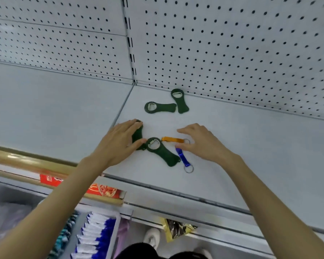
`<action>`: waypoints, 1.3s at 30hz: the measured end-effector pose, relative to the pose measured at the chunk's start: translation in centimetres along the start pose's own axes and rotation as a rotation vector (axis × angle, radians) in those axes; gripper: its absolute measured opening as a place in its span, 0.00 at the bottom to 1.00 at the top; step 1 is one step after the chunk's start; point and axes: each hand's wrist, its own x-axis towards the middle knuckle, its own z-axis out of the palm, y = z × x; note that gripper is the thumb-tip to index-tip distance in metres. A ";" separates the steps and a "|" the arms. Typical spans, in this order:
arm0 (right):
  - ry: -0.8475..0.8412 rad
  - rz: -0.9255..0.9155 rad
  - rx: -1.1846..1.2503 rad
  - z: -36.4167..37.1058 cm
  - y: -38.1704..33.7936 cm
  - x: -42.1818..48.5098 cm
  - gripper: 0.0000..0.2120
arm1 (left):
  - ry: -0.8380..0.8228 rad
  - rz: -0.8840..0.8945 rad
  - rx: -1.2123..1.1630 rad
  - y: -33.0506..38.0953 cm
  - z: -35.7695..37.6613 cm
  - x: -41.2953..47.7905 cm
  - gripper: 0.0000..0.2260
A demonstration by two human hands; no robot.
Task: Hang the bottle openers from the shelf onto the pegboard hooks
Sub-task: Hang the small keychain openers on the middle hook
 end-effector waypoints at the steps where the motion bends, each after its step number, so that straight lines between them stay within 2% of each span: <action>1: 0.026 0.006 0.029 0.2 0.0 0.0 0.26 | -0.004 0.017 -0.010 -0.3 0.2 0.3 0.35; 10: 0.253 0.028 0.109 1.7 -0.6 1.1 0.11 | 0.014 0.114 -0.044 -1.4 1.5 0.8 0.32; 14: 0.292 0.029 0.144 1.9 -1.3 1.5 0.09 | 0.012 0.133 -0.077 -1.8 1.3 0.5 0.33; 26: 0.157 0.121 0.155 1.5 -2.8 2.9 0.06 | 0.016 0.162 -0.163 -2.7 1.7 0.0 0.32; 30: 0.129 0.115 0.215 1.2 -3.2 2.9 0.07 | 0.047 0.142 -0.280 -2.3 1.4 0.3 0.31; 33: 0.089 0.047 0.299 0.4 -4.0 2.5 0.04 | 0.041 0.133 -0.482 -1.2 0.8 0.4 0.29; 35: 0.040 0.016 0.377 -0.1 -4.6 2.1 0.02 | 0.038 0.140 -0.587 -0.4 0.4 0.6 0.26; 39: -0.027 -0.057 0.454 -0.7 -5.7 1.3 0.03 | 0.060 0.160 -0.732 1.1 -0.3 0.8 0.13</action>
